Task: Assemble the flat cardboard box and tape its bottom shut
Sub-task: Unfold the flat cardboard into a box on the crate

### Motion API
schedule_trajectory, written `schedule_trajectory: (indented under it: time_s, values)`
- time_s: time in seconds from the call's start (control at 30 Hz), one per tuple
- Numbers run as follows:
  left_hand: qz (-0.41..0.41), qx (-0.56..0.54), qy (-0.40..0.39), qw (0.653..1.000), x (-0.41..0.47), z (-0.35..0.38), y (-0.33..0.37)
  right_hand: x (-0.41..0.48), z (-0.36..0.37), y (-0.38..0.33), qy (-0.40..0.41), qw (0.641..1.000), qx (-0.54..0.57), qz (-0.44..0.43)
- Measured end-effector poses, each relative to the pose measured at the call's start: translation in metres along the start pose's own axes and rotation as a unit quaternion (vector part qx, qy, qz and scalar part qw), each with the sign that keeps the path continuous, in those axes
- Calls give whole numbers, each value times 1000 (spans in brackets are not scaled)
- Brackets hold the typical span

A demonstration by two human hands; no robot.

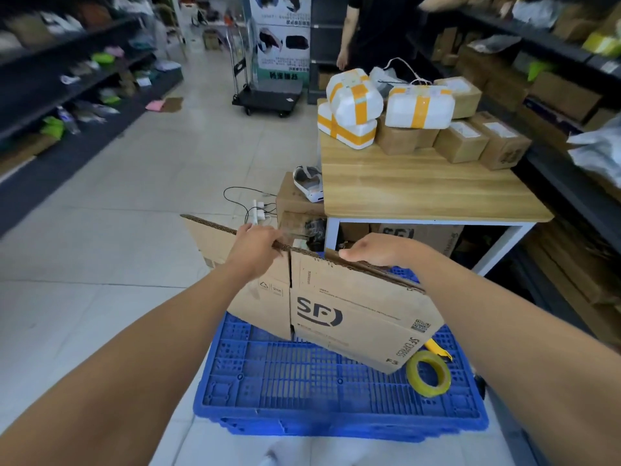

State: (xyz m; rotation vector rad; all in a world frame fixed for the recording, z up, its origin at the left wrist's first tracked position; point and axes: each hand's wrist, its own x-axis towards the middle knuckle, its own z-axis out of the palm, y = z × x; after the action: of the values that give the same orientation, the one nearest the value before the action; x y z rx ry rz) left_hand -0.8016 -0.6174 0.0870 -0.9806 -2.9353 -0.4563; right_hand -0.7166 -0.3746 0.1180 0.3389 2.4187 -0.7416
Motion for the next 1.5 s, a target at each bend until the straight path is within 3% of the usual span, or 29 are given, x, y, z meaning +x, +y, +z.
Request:
schedule_trajectory:
  time_s: [0.3,0.67,0.9,0.97,1.07,1.23,1.3,1.5]
  values:
    - [-29,-3,28,999,-4,7,-1,7,6,-4,-16,999,-34,0]
    - [-169,-114,12,979,-8,21,-5,9,8,0,6,999,-36,-8]
    - [-265,-324,2,908,0,10,-4,11,8,-1,21,999,-33,-22]
    - [-287,-337,25,896,0,8,-1,11,8,-1,24,999,-32,-26]
    - [-286,-334,2,898,0,10,4,11,7,-4,11,999,-41,-20]
    - [-349,-396,-3,849,0,5,13,11,15,-8,43,992,-122,-10]
    - [-361,-377,9,853,0,4,12,10,14,-11,53,991,-124,-13]
    - [-305,-255,-12,918,1,-11,-3,11,3,-13,72,997,-35,23]
